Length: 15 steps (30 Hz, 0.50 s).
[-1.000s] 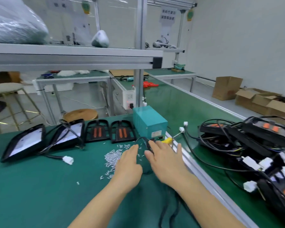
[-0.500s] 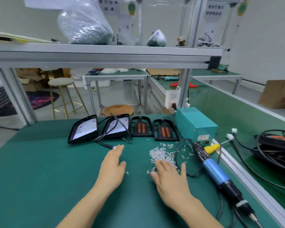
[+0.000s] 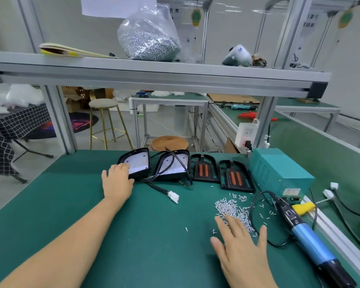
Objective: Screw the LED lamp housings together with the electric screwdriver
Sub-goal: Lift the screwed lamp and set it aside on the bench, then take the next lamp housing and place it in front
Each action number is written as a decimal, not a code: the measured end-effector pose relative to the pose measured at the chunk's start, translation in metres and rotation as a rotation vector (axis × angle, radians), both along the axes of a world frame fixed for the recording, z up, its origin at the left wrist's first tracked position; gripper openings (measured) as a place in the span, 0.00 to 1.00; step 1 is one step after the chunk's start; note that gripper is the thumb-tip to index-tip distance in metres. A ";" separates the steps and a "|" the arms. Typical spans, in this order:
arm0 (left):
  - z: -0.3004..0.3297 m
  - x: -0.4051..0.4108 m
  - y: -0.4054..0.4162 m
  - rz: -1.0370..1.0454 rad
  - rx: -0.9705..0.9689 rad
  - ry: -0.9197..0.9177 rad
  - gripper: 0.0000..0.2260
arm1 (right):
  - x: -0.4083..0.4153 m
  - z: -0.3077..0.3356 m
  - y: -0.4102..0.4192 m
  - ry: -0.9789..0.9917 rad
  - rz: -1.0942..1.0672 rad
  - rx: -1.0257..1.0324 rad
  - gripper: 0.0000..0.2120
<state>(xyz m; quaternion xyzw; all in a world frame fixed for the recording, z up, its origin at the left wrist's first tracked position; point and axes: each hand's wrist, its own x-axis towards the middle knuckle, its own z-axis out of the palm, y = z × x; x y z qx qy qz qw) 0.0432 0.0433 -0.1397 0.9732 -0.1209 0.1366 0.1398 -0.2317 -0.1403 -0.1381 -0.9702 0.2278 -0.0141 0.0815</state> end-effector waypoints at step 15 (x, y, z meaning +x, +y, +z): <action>0.037 -0.006 0.036 0.014 -0.075 -0.339 0.07 | -0.023 0.007 -0.008 -0.147 0.062 0.067 0.26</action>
